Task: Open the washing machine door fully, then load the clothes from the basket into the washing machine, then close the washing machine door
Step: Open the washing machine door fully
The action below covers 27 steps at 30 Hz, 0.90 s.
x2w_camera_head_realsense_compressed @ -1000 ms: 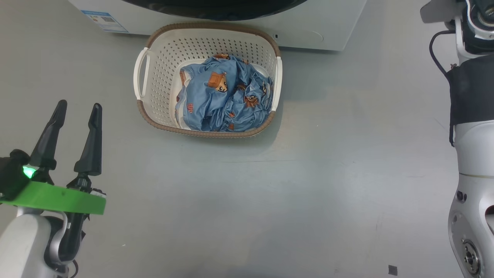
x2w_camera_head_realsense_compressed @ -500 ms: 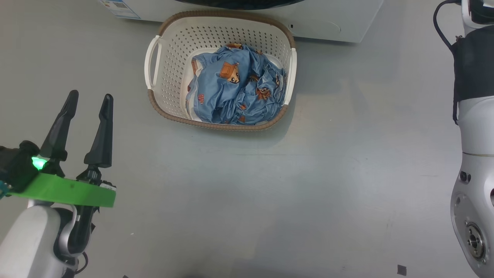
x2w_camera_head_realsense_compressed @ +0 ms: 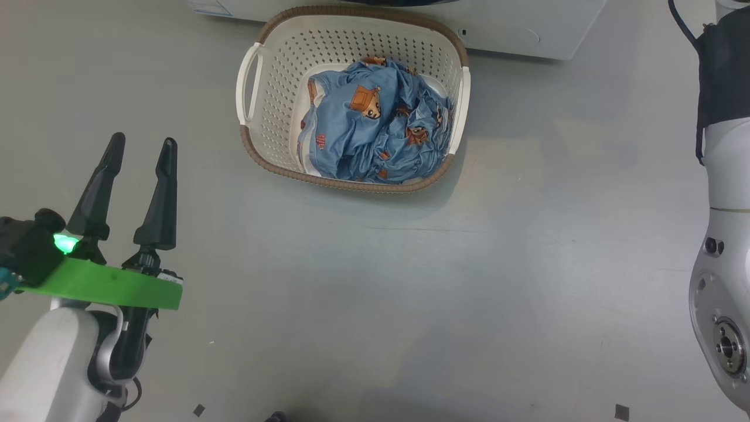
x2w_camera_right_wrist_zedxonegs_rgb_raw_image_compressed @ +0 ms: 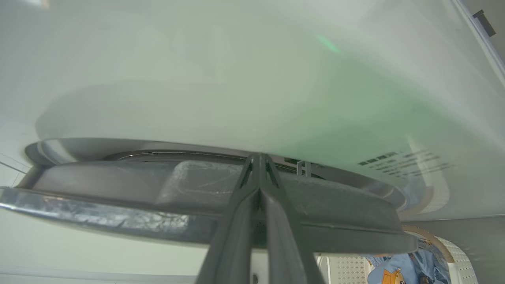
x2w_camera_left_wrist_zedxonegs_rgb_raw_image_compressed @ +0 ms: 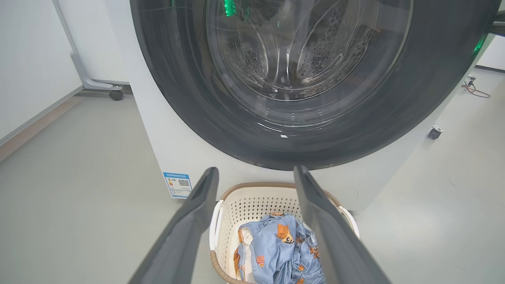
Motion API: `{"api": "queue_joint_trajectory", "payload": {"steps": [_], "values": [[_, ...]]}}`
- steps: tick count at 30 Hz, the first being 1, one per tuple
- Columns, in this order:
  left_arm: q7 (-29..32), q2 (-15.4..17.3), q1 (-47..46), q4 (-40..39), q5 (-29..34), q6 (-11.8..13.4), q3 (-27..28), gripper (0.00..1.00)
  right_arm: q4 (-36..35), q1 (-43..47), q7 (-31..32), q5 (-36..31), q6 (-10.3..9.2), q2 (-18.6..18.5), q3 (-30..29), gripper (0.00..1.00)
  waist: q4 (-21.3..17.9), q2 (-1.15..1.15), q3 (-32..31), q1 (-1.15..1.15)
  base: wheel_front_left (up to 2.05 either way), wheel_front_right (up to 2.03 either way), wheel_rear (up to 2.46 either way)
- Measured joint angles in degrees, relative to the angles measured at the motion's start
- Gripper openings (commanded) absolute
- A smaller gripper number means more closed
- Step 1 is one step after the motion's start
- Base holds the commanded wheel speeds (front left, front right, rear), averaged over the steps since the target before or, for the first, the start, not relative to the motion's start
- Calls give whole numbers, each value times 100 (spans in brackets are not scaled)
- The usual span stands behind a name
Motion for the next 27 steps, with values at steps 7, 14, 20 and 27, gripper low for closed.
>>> {"api": "queue_joint_trajectory", "payload": {"steps": [7, 14, 20, 27], "values": [[0, -55, -126, -24, -11, 0, -3, 100, 155, -162, -1, -88, 0, 25, 21, 0, 74, 0, 99, 0, 0, 0, 0], [0, -58, -132, -23, -11, 0, 2, 100, 263, -256, 51, -27, -1, -4, 70, 0, 114, 0, 142, 0, 0, 0, 0], [0, -80, -220, -10, -8, 0, 26, 100, 333, -219, 263, 328, -9, -115, 190, 0, 129, 0, 116, 0, 0, 0, 0], [0, -67, -241, -21, 10, 0, 111, 100, 410, -120, 485, 738, -52, -181, 281, 0, 121, 0, 21, 0, 0, 0, 0]]}}
